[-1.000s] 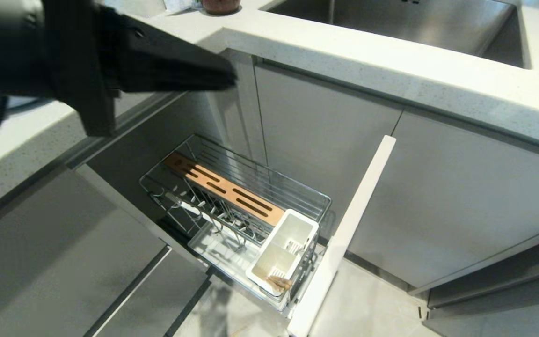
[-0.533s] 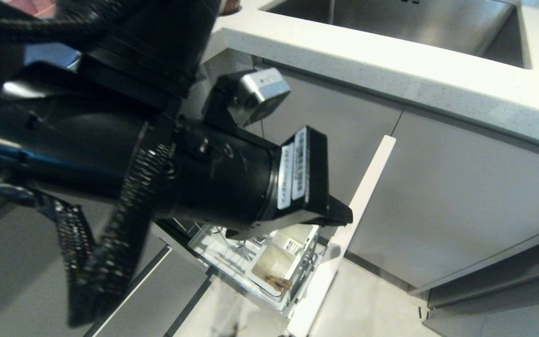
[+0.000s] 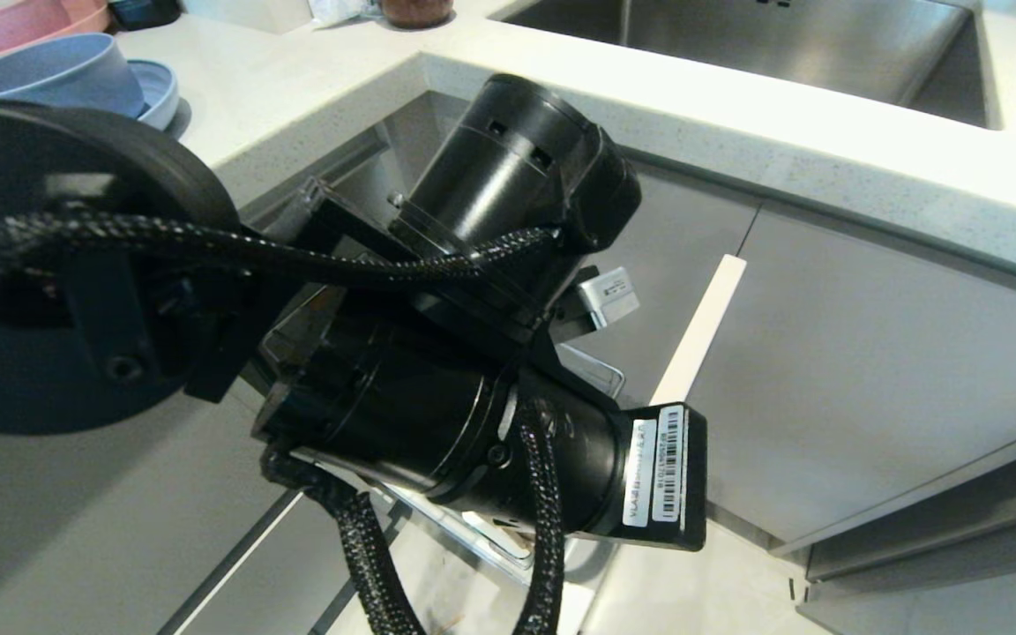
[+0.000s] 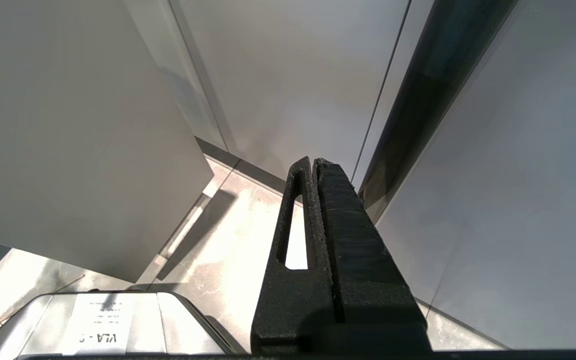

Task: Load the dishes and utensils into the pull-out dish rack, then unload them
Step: Close the cupboard

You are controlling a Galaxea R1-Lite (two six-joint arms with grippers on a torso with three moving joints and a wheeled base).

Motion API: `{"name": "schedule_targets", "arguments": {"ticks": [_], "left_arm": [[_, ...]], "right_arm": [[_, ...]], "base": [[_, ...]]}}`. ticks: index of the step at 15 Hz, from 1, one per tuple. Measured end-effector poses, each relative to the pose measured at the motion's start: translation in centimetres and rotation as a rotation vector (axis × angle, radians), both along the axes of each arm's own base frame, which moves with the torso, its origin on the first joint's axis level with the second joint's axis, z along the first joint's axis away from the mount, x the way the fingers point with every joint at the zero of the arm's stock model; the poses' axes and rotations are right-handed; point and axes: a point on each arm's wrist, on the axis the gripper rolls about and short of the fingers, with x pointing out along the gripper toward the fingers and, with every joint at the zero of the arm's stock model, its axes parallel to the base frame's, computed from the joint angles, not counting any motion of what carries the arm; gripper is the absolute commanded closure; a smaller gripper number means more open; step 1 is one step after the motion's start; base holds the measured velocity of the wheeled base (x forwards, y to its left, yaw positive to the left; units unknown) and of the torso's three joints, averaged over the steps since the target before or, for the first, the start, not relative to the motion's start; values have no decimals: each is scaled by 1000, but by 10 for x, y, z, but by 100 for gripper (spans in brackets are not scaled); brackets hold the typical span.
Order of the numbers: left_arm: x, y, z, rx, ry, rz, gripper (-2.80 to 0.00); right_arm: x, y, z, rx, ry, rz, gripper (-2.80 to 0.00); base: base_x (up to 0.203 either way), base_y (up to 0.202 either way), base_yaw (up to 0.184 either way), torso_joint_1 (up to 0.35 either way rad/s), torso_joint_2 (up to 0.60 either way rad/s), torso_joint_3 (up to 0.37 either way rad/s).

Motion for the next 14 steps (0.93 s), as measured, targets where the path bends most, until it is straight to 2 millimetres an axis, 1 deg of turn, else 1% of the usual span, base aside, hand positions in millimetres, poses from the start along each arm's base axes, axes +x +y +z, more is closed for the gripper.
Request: {"name": "schedule_targets", "arguments": {"ticks": [2,6,14], "left_arm": [[1,-3,-4,38,-32,30,0],[0,-4,-6,87,-109,109,0],[4,4,-3,211,-306,290,0]], "right_arm": [[0,0,0,0,0,0,0],[0,0,0,0,0,0,0],[0,0,0,0,0,0,0]], "base": [[0,0,0,0,0,0],[0,0,0,0,0,0],[0,0,0,0,0,0]]}}
